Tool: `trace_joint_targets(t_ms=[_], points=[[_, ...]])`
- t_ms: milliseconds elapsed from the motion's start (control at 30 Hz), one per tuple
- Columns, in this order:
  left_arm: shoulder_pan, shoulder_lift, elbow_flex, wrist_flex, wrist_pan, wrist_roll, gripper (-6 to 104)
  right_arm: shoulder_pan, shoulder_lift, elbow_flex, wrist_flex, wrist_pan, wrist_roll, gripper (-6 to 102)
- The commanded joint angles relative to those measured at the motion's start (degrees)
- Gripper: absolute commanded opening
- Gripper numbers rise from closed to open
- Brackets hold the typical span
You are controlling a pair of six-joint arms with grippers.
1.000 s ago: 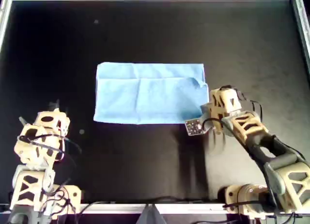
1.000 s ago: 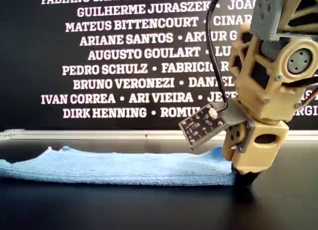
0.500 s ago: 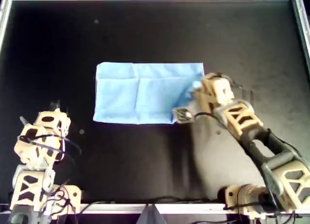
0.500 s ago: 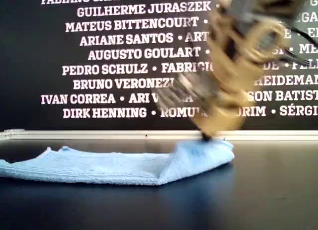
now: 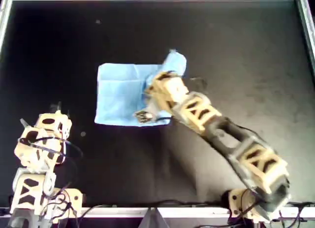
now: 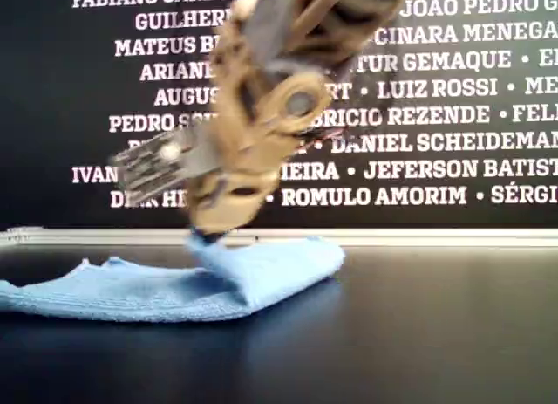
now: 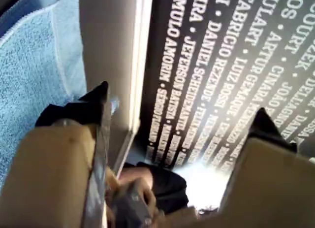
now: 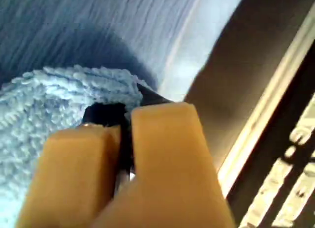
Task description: Fold a cloth
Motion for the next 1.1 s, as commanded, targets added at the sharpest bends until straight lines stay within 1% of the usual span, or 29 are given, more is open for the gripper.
trace_joint_targets(t_ms=[0,33,100,333,400,467,667,767,900,967,1067], points=[[1.23,0.35,-0.70,-0.26,-0.35,-0.26,99,2.37,-3.08,-15.47,-1.67,-0.26,-0.26,0],[1.23,0.35,-0.70,-0.26,-0.44,0.18,99,2.99,-4.92,-18.46,-1.67,-0.35,-0.26,0],[1.23,0.35,-0.70,-0.26,-0.44,0.35,99,4.66,-8.53,-23.99,-1.67,0.09,-0.26,0],[1.23,0.35,-0.70,-0.26,-0.44,0.44,99,9.58,-18.46,-38.32,-1.67,0.26,-0.26,0],[1.23,0.35,-0.70,-0.26,-0.44,0.44,99,10.63,-20.92,-40.69,-1.67,-0.44,-0.26,0],[1.32,0.35,-0.70,-0.26,-0.44,0.44,99,11.51,-22.85,-42.89,-1.67,-0.53,-0.26,0],[1.32,0.35,-0.70,-0.26,-0.44,0.44,99,12.48,-28.65,-49.04,-1.76,-0.62,-0.26,1],[1.32,0.35,-0.70,-0.26,-0.44,0.44,99,12.48,-31.38,-52.29,-1.76,-0.62,0.53,1],[1.32,0.35,-0.70,-0.26,-0.44,0.44,99,12.66,-34.19,-55.90,-1.76,-0.62,0.70,2],[1.32,0.35,-0.70,-0.26,-0.44,0.44,99,13.36,-35.33,-57.48,-1.76,-0.62,0.70,4],[1.32,0.35,-0.70,-0.26,-0.44,0.44,99,14.59,-36.47,-59.06,-1.76,-0.62,0.70,16]])
